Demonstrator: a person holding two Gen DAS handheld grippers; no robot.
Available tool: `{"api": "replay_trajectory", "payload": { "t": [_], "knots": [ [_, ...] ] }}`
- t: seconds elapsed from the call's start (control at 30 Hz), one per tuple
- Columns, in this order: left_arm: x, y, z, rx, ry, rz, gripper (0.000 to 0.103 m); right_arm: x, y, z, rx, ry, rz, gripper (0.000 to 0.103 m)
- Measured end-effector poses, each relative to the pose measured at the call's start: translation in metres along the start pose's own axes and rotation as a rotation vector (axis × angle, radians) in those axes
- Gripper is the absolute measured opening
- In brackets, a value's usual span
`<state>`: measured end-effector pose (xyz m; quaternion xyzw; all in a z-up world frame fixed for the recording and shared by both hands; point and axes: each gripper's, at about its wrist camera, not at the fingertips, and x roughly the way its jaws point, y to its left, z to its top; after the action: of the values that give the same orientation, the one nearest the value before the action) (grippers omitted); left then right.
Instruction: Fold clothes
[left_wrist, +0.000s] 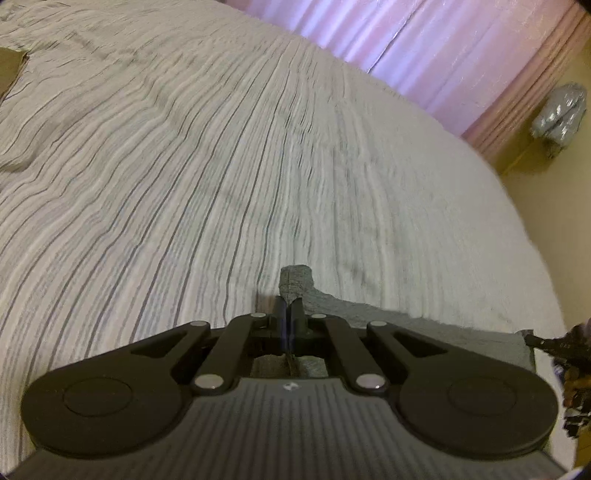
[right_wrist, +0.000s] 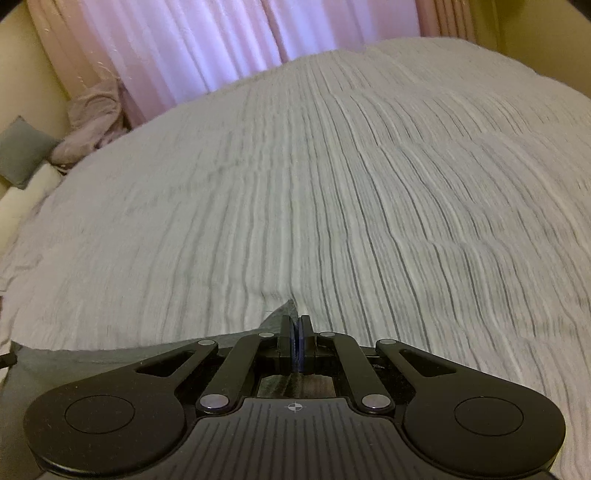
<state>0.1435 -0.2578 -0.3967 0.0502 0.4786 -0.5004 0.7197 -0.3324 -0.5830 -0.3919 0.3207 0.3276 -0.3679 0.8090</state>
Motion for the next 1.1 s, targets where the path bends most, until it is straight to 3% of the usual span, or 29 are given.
{"api": "replay_trajectory", "payload": {
  "t": [0.1,0.13,0.2,0.23,0.33,0.43,0.53,0.63,0.73,0.8,0.93,1.1],
  "knots": [
    [0.017,-0.009,-0.004,0.064,0.063,0.066,0.0,0.016,0.0,0.0,0.015,0.062,-0.027,0.001],
    [0.015,-0.011,-0.003,0.067,0.061,0.074,0.0,0.019,0.001,0.0,0.022,0.077,-0.033,0.008],
    [0.009,-0.016,-0.001,0.072,0.055,0.091,0.004,0.018,0.004,0.004,0.026,0.089,-0.054,0.042],
    [-0.001,-0.017,0.0,0.051,0.038,0.108,0.007,0.006,0.008,0.005,0.01,0.061,-0.065,0.064],
    [-0.041,-0.02,-0.003,0.011,-0.012,0.189,0.008,-0.04,0.022,0.004,-0.043,-0.028,-0.082,0.065],
    [-0.088,-0.045,-0.021,0.056,-0.03,0.206,0.006,-0.085,0.042,-0.015,-0.113,-0.032,-0.081,0.065],
    [-0.11,-0.086,-0.058,0.124,0.028,0.123,0.003,-0.111,0.077,-0.054,-0.242,0.014,-0.033,0.054],
    [-0.107,-0.131,-0.104,0.217,0.105,0.031,0.002,-0.119,0.115,-0.099,-0.327,0.08,0.063,0.053],
    [-0.091,-0.165,-0.144,0.32,0.149,-0.022,0.002,-0.109,0.151,-0.13,-0.396,0.079,0.15,0.052],
    [-0.079,-0.17,-0.163,0.366,0.163,-0.011,0.002,-0.096,0.166,-0.146,-0.464,0.074,0.174,0.052],
    [-0.071,-0.144,-0.178,0.41,0.172,0.057,0.002,-0.071,0.17,-0.178,-0.598,0.112,0.109,0.052],
    [-0.101,-0.098,-0.176,0.389,0.14,0.155,0.002,-0.092,0.112,-0.172,-0.532,0.101,-0.068,0.052]
  ]
}}
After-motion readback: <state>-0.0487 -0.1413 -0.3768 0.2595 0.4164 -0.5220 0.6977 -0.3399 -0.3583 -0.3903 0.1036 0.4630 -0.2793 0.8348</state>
